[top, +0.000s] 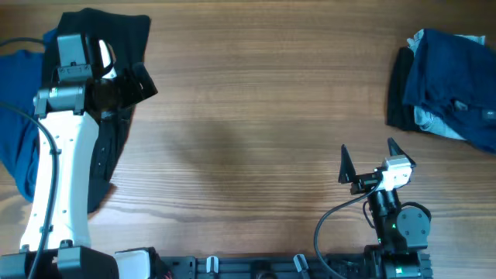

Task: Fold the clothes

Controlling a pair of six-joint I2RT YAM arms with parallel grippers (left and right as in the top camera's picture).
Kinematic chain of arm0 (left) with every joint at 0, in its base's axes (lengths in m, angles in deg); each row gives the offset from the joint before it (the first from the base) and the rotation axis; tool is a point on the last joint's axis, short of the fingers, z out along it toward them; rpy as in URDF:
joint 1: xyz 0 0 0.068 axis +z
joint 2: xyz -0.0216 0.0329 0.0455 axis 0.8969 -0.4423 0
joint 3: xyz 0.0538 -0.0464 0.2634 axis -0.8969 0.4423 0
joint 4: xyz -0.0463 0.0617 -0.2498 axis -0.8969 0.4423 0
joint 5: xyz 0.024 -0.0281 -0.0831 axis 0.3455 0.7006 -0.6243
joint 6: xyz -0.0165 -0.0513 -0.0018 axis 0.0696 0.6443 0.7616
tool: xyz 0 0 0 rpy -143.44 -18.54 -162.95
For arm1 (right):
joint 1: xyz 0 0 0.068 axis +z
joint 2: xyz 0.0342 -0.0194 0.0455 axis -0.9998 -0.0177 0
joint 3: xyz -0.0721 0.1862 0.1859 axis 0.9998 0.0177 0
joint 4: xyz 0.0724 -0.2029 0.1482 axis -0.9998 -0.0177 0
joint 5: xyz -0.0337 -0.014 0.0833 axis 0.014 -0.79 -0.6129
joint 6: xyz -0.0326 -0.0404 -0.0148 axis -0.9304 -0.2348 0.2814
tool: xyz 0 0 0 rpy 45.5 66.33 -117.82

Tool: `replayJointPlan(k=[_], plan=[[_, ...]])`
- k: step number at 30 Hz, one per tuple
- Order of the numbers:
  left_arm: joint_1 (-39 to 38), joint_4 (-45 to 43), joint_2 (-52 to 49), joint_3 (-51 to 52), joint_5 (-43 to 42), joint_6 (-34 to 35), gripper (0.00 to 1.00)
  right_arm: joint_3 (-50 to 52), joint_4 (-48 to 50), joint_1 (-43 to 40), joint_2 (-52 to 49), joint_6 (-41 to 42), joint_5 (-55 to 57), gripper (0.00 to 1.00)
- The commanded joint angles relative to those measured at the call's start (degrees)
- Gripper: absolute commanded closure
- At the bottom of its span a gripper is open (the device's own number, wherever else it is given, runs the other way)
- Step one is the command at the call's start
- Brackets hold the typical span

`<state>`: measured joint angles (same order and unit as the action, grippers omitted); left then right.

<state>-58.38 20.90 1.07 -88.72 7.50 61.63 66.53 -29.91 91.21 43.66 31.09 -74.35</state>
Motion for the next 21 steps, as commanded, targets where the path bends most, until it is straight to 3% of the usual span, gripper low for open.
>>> replayJointPlan(k=[1,16,21], plan=[[0.26,-0.15,-0.15,0.26,0.52,-1.18,0.0,0.15,0.11,0.17,0.9,-1.14,0.92,0.0],[0.26,-0.2,-0.11,0.26,0.55,-1.18,0.0,0.15,0.11,0.17,0.9,-1.16,0.92,0.0],[-0.94,-8.9,5.53,2.03,0.11,3.5,0.0,0.15,0.11,0.17,0.9,-1.18,0.92,0.0]])
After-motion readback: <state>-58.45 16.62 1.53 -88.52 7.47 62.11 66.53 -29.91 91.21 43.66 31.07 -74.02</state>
